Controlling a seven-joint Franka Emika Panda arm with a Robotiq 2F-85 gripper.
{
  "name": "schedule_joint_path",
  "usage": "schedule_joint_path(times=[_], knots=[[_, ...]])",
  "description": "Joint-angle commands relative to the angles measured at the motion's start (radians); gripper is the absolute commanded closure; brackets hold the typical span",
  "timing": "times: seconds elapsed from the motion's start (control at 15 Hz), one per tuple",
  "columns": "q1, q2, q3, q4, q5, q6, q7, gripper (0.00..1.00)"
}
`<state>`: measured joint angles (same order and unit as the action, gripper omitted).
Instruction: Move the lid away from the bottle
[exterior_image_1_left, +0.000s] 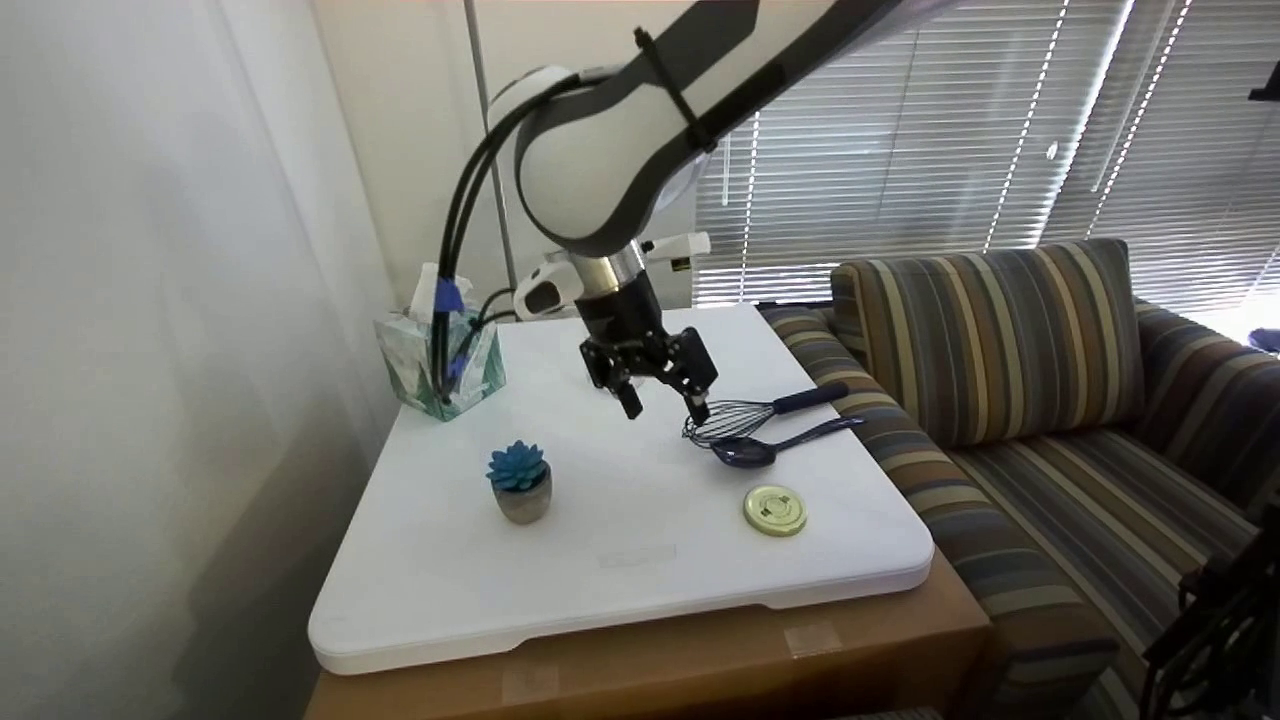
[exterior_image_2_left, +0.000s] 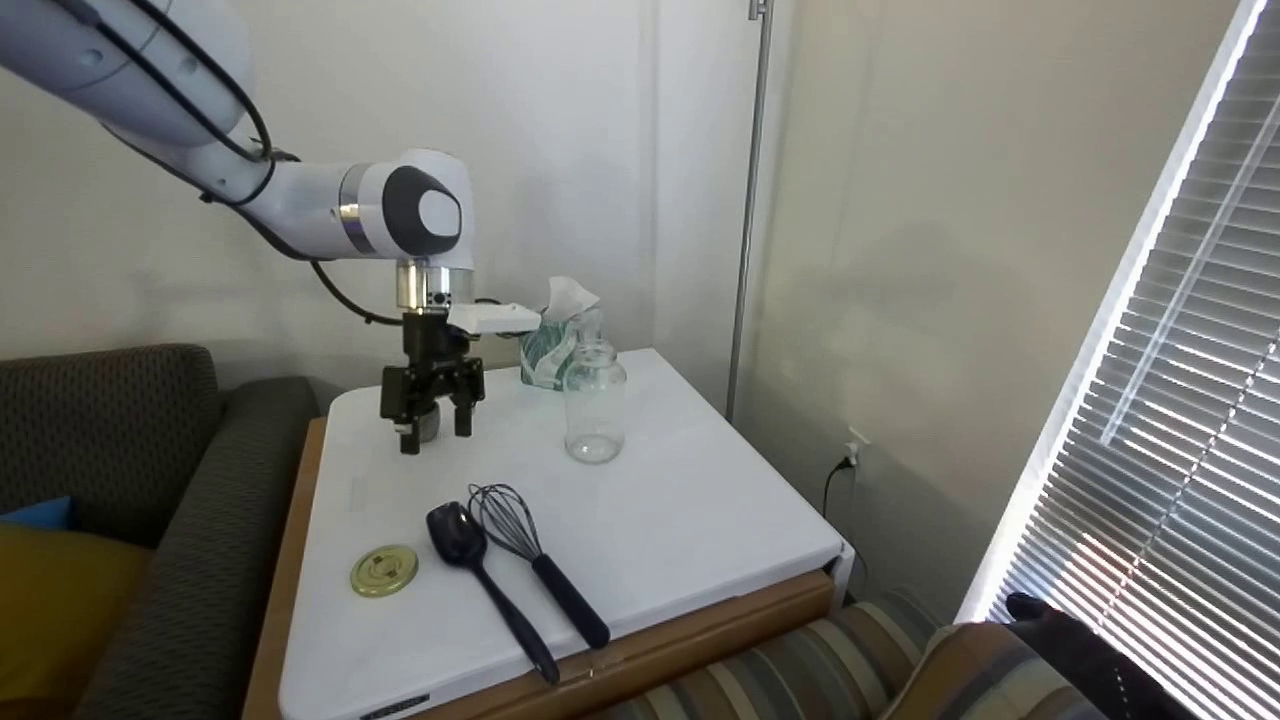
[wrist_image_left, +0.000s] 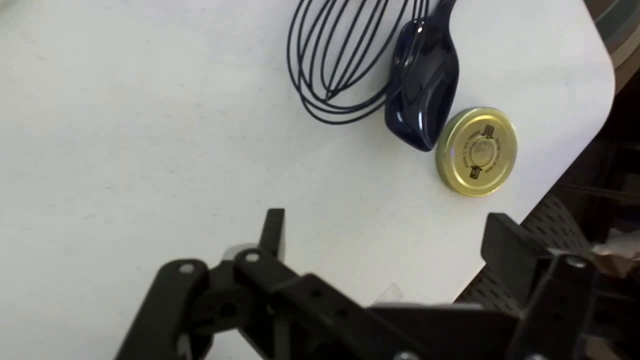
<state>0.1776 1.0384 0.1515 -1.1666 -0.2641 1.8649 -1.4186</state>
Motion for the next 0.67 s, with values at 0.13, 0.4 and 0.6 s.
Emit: schedule_joint_path(times=[0.13,0.4,0.6], knots=[[-0.009,-0.178,-0.011,-0.147,0.018,0.189,0.188,0.00],[-0.004,-0.284,-0.014,-0.225,-0.010,0.279,0.270,0.00],[-0.015,-0.336,-0.004,-0.252,-0.004,0.293,0.298,0.00]])
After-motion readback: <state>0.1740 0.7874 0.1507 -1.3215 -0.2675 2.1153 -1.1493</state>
